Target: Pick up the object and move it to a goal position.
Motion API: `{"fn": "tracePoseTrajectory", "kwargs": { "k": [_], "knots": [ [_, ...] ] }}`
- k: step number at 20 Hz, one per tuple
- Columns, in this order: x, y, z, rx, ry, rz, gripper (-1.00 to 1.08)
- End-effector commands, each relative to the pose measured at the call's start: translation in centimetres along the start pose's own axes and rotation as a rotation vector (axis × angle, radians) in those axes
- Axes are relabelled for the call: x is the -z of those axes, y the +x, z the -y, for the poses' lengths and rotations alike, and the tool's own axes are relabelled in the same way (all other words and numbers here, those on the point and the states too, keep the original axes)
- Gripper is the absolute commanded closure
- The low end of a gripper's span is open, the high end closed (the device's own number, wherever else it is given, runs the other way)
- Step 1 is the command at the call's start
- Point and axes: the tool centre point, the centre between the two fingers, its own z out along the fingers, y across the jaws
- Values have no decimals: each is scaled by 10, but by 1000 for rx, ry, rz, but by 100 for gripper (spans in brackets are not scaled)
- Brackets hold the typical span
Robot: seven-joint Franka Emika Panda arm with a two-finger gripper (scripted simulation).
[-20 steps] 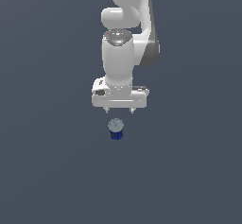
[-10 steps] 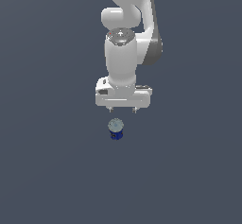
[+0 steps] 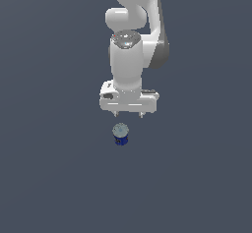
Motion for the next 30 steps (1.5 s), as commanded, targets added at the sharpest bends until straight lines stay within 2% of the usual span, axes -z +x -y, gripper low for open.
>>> {"fn": "tracePoseTrajectory", "kwargs": {
  "k": [1, 19, 30],
  "knots": [
    [-3, 1, -2, -23, -1, 4, -92],
    [-54, 15, -29, -382, -42, 46, -92],
    [-65, 17, -35, -452, -54, 52, -92]
  ]
}}
